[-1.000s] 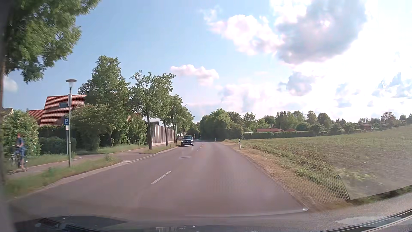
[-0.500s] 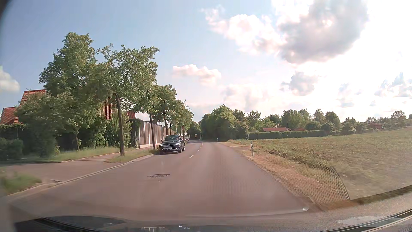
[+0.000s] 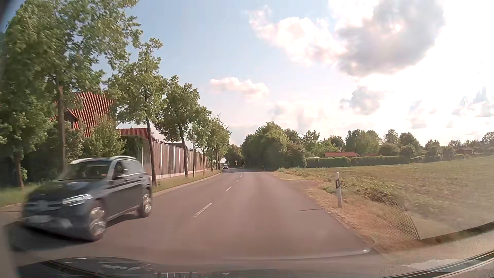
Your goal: Follow the waypoints while adhering to traffic rules and regulations
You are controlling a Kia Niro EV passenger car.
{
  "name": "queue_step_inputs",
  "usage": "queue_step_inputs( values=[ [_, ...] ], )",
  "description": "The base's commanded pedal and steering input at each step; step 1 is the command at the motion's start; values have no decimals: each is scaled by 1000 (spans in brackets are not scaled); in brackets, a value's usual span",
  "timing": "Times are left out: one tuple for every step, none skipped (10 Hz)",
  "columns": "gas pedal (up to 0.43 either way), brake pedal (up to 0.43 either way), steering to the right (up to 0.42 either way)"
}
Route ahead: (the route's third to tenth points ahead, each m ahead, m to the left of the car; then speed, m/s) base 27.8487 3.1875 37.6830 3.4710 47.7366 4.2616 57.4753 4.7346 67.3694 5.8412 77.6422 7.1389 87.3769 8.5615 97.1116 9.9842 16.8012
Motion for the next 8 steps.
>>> queue_step_inputs(
  values=[
    [138, 12, -8],
    [138, 12, -8],
    [138, 12, -9],
    [138, 18, -9],
    [138, 18, -9],
    [138, 12, -9],
    [138, 12, -9],
    [138, 12, -8]
  ],
)
